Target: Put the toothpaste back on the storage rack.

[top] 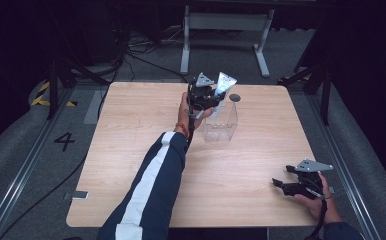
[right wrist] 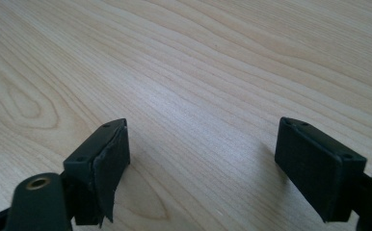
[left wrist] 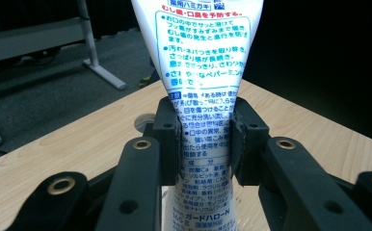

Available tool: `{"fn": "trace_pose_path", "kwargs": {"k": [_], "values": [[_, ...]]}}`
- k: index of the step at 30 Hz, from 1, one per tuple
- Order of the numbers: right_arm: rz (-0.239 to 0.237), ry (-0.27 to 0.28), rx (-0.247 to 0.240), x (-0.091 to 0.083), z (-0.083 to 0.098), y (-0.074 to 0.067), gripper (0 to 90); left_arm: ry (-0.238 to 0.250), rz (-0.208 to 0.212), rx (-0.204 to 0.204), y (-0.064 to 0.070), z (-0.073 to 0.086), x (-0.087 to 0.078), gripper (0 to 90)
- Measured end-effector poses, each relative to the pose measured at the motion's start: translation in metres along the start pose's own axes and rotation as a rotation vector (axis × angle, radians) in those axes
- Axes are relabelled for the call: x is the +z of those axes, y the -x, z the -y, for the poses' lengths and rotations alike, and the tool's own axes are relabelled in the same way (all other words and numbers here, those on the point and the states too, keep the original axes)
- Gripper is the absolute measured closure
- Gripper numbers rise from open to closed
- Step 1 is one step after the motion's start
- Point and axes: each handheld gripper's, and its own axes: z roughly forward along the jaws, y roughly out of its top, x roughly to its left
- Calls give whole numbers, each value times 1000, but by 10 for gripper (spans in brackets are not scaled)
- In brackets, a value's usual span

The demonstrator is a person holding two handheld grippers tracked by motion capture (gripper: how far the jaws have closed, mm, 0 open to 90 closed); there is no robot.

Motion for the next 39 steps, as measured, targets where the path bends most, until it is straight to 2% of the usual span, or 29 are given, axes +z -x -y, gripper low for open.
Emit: {"fn": "trace_pose_path", "kwargs": {"k": [2,3,6,11,13,16,17,22,28,31,36,39], "values": [[0,0,0,0,0,0,202,2,4,-1,0,1,0,694],[1,2,-3,0,0,0,206,4,-2,21,1,3,2,694],[1,2,-3,0,0,0,206,-4,4,15,2,5,5,694],[0,1,-2,0,0,0,206,-18,-3,32,4,13,7,692],[0,1,-3,0,0,0,206,-22,12,25,5,18,8,691],[-1,1,0,0,0,0,206,-35,11,43,6,23,9,689],[-1,1,0,0,0,0,205,-37,14,33,7,25,8,689],[-2,1,2,0,0,0,205,-57,11,52,9,31,7,687],[-3,1,1,0,0,0,205,-63,25,71,14,35,6,685],[-3,1,2,0,0,0,205,-83,22,88,16,36,7,684],[-3,1,2,0,0,0,205,-98,20,90,17,39,10,681],[-3,1,-1,0,0,0,205,-126,17,108,17,40,12,680]]}}
